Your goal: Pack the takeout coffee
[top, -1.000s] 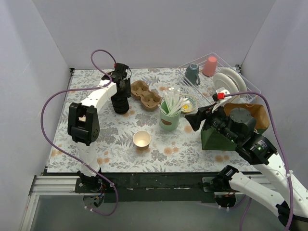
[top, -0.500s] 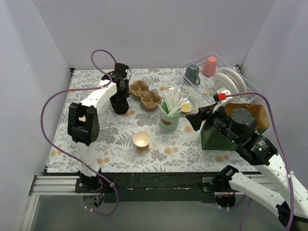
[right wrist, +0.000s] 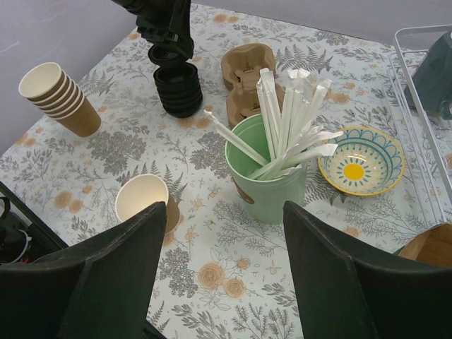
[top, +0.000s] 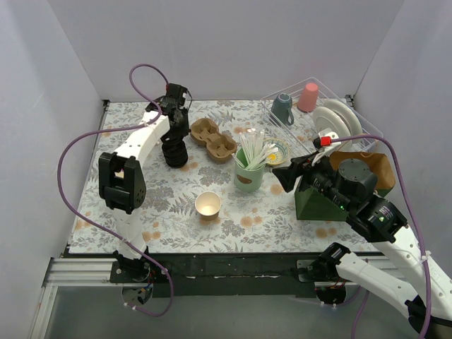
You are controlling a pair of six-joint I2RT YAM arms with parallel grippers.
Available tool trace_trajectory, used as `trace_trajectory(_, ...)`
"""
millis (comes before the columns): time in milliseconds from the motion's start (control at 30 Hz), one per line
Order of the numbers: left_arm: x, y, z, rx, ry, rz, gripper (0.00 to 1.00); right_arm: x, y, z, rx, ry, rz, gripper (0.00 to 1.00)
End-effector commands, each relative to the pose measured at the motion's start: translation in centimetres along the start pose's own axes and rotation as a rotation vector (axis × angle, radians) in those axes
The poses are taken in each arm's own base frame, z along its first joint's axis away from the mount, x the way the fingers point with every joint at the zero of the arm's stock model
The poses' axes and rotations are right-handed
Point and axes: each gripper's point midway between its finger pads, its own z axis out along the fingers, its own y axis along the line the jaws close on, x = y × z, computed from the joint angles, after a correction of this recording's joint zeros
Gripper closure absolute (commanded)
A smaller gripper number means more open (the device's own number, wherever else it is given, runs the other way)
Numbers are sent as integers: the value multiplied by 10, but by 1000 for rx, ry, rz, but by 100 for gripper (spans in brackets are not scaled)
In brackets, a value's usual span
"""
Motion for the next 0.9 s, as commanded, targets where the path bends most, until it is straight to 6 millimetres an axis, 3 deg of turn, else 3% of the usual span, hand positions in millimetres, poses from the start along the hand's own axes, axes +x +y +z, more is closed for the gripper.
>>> trace_trajectory(0,-36,-15,-57,99,-93,-53,91,-27,7,-2,-28,-91,5,26)
trace_trajectory(67,-45,-24,-77,160,-116,-73,91,-35,10,-1,-36,-120,10,26)
trace_trajectory(100,-54,-34,-99,230,-148,-97,92,-38,12,1,-47,-129,20,26)
trace_trajectory(200,-59,-65,-140,444,-161,-120,92,-53,24,6,-99,-185,63,26)
trace_trajectory(233,-66,-77,-166,538,-200,-140,92,-57,28,8,-120,-201,67,26)
trace_trajectory(300,-60,-93,-189,672,-190,-153,93,-69,36,14,-164,-254,82,26)
trace_trajectory(333,-63,-111,-231,851,-219,-152,93,-71,43,16,-198,-258,100,26)
trace_trajectory(367,-59,-119,-246,933,-216,-151,93,-79,47,16,-217,-286,112,26)
trace_trajectory(400,-66,-129,-271,1052,-276,-128,93,-83,50,20,-232,-297,125,27)
trace_trajectory(433,-48,-135,-281,1150,-225,-116,93,-88,53,20,-246,-311,163,27)
trace_trajectory(467,-44,-136,-312,1233,-221,-147,94,-97,55,20,-258,-346,182,28)
trace_trajectory(533,-40,-138,-334,1340,-280,-129,94,-100,53,25,-247,-368,237,28)
trace_trajectory(600,-34,-134,-379,1465,-344,-87,92,-109,51,27,-242,-416,307,29)
trace_trajectory(733,-12,-127,-418,1615,-377,-75,90,-125,61,30,-324,-509,374,30)
trace_trajectory(767,-3,-126,-413,1632,-352,-86,90,-126,67,30,-364,-505,396,30)
trace_trajectory(800,1,-124,-432,1686,-373,-77,90,-124,72,35,-391,-493,405,30)
trace_trajectory(867,9,-123,-433,1710,-354,-84,89,-133,80,34,-444,-523,424,30)
